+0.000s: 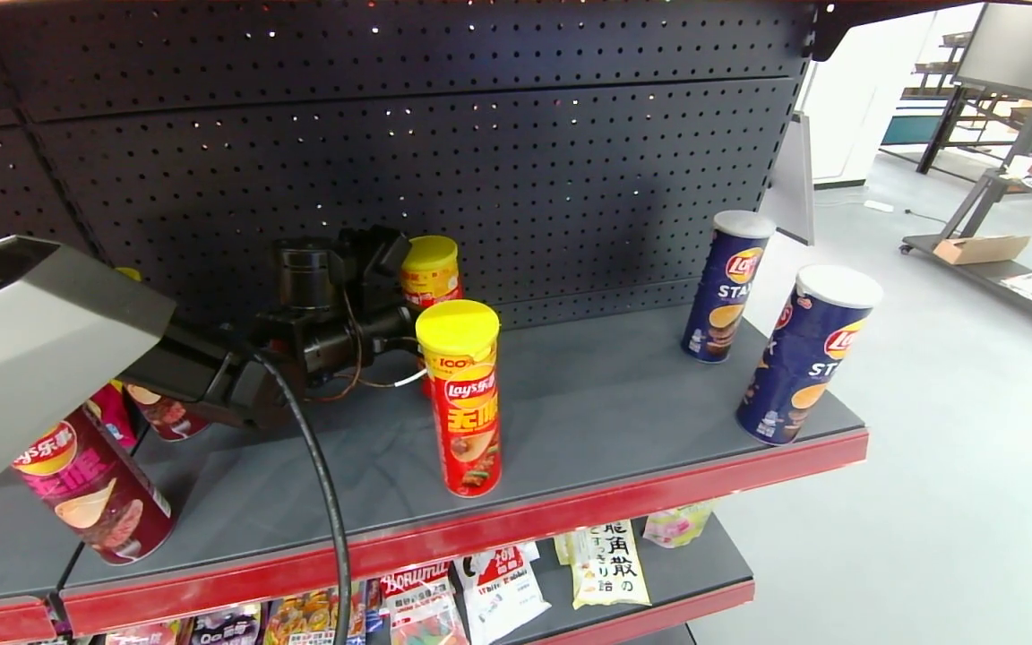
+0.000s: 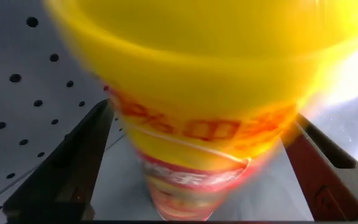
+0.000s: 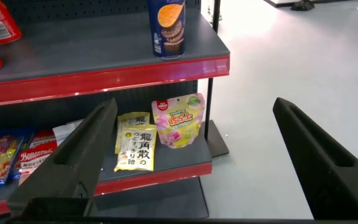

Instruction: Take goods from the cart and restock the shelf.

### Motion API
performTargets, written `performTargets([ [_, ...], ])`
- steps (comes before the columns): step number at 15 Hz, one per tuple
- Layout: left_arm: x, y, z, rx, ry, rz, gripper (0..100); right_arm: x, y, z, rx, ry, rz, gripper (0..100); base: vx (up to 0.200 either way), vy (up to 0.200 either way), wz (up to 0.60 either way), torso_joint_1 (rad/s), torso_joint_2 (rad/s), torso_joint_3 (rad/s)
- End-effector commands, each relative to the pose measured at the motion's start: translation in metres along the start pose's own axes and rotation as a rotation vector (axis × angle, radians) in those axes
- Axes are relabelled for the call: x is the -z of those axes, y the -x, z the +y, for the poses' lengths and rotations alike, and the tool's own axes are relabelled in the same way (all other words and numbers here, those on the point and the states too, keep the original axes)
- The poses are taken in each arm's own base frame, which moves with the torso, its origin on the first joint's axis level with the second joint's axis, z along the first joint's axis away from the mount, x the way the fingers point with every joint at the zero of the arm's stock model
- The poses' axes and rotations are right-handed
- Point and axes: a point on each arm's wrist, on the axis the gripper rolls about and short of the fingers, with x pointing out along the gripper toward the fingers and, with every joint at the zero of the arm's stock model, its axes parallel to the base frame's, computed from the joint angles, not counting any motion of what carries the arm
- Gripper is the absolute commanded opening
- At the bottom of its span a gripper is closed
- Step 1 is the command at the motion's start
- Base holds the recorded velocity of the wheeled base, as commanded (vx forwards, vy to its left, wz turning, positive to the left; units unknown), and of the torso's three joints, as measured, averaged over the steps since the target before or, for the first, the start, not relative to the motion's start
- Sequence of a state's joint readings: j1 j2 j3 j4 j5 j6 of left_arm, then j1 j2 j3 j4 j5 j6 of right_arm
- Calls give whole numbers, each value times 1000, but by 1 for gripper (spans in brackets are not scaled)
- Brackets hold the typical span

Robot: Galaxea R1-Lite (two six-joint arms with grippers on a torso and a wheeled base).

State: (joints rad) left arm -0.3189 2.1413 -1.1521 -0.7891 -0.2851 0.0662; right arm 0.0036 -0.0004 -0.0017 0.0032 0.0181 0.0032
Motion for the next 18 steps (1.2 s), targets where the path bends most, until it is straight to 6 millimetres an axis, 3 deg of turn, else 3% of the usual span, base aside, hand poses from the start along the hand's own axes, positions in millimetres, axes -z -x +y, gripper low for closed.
performTargets([
  [1,-3,4,-1,-2,-1,-8,100,0,0,0,-1,0,0,100,0,0,0,0,0,0],
  [3,-6,13,-3,-3,1,-2,100,0,0,0,0,0,0,100,0,0,0,0,0,0],
  [4,-9,29,-4,-6,2,16,100,0,0,0,0,0,0,100,0,0,0,0,0,0],
  [9,-5,71,-3,-41,28,68,100,0,0,0,0,0,0,100,0,0,0,0,0,0],
  [12,-2,103,-12,-45,27,96,100,0,0,0,-1,0,0,100,0,0,0,0,0,0],
  [16,13,165,-34,-48,-33,152,100,0,0,0,0,0,0,100,0,0,0,0,0,0],
  [17,23,205,-49,-79,-70,166,100,0,0,0,0,0,0,100,0,0,0,0,0,0],
  [18,28,226,-56,-82,-77,159,100,0,0,0,0,0,0,100,0,0,0,0,0,0],
])
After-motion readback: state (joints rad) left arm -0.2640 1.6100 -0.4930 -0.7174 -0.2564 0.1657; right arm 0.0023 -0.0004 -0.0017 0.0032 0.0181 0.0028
